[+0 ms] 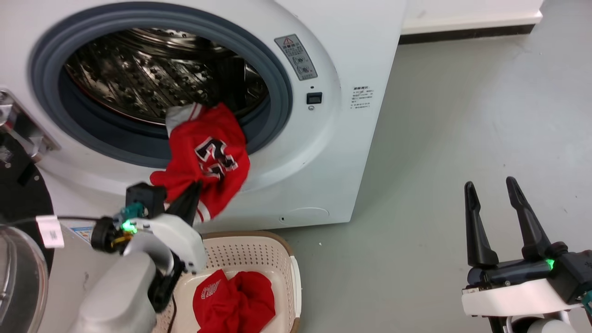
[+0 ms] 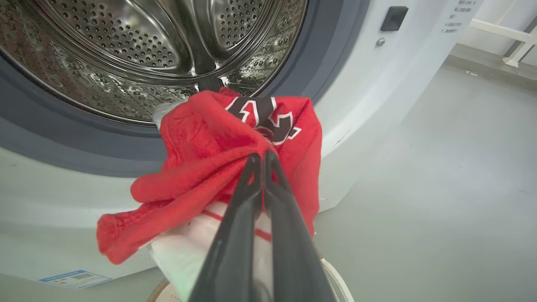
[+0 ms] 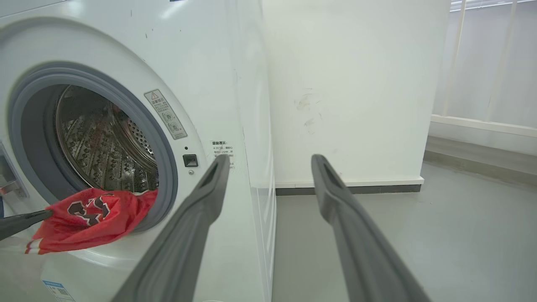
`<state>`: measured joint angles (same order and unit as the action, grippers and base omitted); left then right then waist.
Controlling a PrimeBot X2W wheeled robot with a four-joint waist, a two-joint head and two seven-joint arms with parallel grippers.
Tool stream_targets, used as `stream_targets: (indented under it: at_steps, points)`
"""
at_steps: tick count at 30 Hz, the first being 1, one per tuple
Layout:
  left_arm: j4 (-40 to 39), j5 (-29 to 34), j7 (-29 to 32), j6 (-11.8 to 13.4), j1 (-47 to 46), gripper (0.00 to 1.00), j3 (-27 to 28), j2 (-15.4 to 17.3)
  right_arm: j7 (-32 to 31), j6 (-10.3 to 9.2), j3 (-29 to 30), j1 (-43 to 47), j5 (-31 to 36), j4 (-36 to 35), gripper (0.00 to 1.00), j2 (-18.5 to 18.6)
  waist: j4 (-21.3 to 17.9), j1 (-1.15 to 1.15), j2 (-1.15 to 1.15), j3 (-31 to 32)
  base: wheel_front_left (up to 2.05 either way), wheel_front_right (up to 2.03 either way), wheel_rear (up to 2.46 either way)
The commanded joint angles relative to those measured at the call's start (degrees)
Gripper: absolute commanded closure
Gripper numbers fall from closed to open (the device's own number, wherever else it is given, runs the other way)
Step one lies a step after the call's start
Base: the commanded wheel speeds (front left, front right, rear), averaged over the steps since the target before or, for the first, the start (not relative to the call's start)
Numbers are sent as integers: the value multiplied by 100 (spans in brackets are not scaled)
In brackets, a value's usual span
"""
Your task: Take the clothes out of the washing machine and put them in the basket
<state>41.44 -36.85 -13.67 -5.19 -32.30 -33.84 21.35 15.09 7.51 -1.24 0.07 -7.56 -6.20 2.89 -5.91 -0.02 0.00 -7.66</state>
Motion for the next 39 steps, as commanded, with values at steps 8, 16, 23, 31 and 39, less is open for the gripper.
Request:
stream_targets:
  at_steps: [8, 16, 23, 31, 39]
  points:
    - [-834, -166, 160, 243, 900, 100, -80, 81, 11, -4, 3, 138, 76, -11, 0, -3, 92, 2, 0, 150, 0, 0, 0]
    - [-899, -158, 462, 384, 1338, 100, -287, 100, 11, -4, -23, -91, 48, -45, 0, -3, -49, 2, 0, -170, 0, 0, 0]
    - [-131, -300, 519, 286, 1209, 100, -334, -128, 11, -4, -52, -436, -11, -109, 0, -4, -310, 2, 0, -800, 0, 0, 0]
    - [979, -411, 559, 77, 787, 100, -376, -373, 11, -4, -89, -943, -123, -196, 0, -4, -590, 2, 0, -1600, 0, 0, 0]
    - [1973, -585, 612, -84, 185, 100, -339, -646, 11, -4, -59, -1329, -198, -299, 0, -4, -678, 2, 0, -2280, 0, 0, 0]
